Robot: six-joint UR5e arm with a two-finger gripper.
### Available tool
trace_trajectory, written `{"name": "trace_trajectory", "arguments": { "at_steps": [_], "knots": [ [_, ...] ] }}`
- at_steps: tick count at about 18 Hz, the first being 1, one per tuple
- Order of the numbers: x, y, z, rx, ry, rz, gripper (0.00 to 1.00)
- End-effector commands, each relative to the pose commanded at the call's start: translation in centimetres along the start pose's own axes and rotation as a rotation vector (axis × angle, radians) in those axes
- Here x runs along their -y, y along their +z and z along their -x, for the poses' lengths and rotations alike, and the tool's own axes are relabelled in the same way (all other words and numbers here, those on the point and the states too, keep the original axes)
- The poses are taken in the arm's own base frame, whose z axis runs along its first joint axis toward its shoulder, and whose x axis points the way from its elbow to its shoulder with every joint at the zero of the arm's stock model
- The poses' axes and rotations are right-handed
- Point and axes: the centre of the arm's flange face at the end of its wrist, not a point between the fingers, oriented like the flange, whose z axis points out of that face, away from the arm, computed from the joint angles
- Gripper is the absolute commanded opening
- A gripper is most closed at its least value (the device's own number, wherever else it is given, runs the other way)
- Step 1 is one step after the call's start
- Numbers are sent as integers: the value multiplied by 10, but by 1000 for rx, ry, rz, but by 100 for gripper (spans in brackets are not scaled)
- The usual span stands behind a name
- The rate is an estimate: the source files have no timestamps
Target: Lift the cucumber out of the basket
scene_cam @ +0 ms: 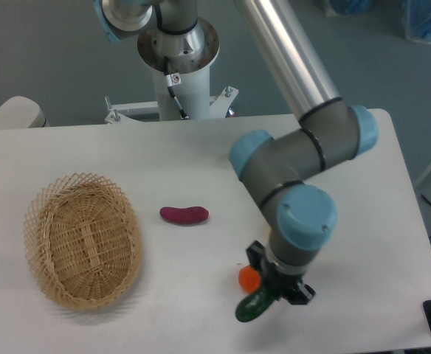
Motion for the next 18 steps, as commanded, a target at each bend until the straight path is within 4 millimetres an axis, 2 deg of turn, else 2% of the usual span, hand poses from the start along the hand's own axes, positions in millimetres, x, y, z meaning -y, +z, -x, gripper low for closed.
{"name": "trace_trajectory", "arguments": {
  "at_steps": [5, 18],
  "knots": [
    [-4, 7, 12, 9, 49, 48, 5],
    [-4, 9, 11, 7, 57, 44, 6]
  ]
}}
